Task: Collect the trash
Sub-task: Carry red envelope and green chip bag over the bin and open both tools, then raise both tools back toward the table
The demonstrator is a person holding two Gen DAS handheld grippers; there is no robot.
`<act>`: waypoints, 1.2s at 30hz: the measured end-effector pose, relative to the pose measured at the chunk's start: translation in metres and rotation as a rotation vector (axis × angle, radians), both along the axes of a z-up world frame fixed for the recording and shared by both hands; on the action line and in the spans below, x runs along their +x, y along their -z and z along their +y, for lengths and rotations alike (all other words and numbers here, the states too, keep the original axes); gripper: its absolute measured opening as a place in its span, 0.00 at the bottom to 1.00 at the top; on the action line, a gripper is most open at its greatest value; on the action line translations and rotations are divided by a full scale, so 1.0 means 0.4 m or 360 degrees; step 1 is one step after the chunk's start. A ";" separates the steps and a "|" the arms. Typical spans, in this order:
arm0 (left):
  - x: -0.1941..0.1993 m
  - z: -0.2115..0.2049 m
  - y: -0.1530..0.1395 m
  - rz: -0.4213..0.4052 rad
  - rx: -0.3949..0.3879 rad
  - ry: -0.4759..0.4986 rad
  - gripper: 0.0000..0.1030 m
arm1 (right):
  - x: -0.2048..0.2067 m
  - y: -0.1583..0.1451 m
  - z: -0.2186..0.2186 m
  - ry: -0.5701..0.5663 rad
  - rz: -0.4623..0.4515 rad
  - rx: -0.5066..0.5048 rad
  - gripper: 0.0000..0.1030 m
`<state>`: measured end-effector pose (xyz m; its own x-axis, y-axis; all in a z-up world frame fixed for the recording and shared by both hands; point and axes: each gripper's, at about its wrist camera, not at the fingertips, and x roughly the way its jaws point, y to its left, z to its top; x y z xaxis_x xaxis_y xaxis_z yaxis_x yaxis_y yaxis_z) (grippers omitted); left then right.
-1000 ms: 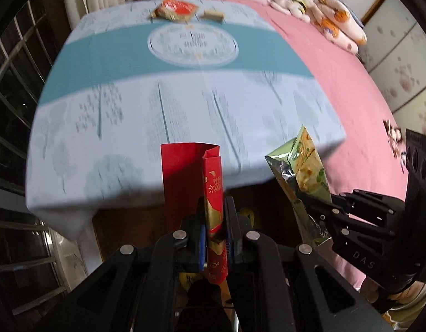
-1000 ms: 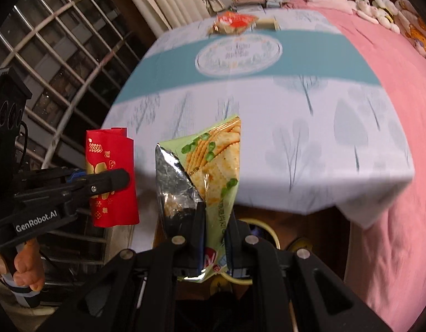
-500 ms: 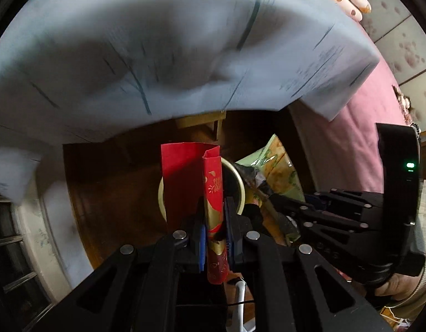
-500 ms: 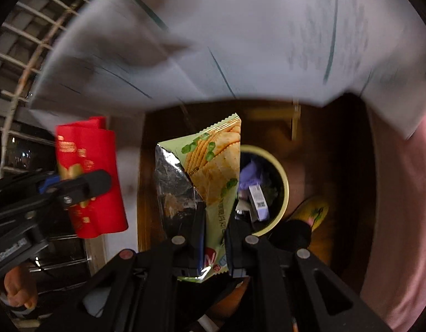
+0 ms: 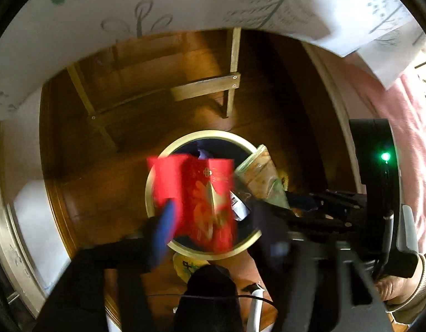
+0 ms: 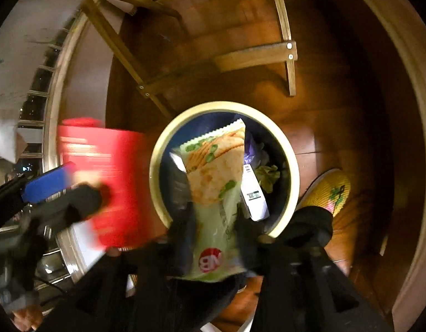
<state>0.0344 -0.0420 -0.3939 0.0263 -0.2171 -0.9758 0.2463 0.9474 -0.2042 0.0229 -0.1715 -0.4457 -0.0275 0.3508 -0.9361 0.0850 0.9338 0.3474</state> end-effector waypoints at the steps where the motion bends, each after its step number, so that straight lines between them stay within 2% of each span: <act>1: 0.000 0.002 0.005 -0.0007 0.0008 -0.0007 0.68 | 0.000 0.009 -0.003 0.0011 0.0003 0.0007 0.46; 3: -0.003 0.011 0.007 -0.0009 0.0036 -0.0018 0.70 | 0.003 0.016 -0.006 0.0030 0.0001 0.0017 0.46; 5: -0.006 0.020 0.006 -0.0013 0.0059 -0.0034 0.79 | 0.004 0.011 -0.010 0.0048 -0.0004 0.0025 0.46; 7: -0.003 0.022 -0.005 -0.0032 0.0078 -0.0064 0.81 | 0.005 -0.011 -0.010 0.0055 -0.0021 0.0027 0.46; 10: -0.004 0.048 -0.044 -0.0056 0.0091 -0.0117 0.85 | 0.006 -0.043 -0.013 0.0052 -0.0059 0.0019 0.46; 14: 0.000 0.070 -0.134 -0.0103 0.0082 -0.0199 0.86 | 0.007 -0.135 -0.016 0.0061 -0.0111 0.0027 0.46; 22: -0.003 0.120 -0.400 -0.0241 0.0019 -0.0259 0.86 | 0.011 -0.385 -0.026 0.0093 -0.0241 0.0032 0.46; 28: 0.010 0.158 -0.655 -0.0421 0.0019 -0.0238 0.86 | 0.007 -0.612 -0.022 0.0136 -0.0398 0.0027 0.46; 31: 0.024 0.177 -0.764 -0.0519 0.0003 -0.0235 0.86 | 0.014 -0.733 -0.020 0.0155 -0.0485 0.0035 0.46; 36: 0.049 0.219 -0.934 -0.0707 -0.0027 -0.0258 0.86 | 0.028 -0.887 -0.027 0.0198 -0.0651 0.0031 0.46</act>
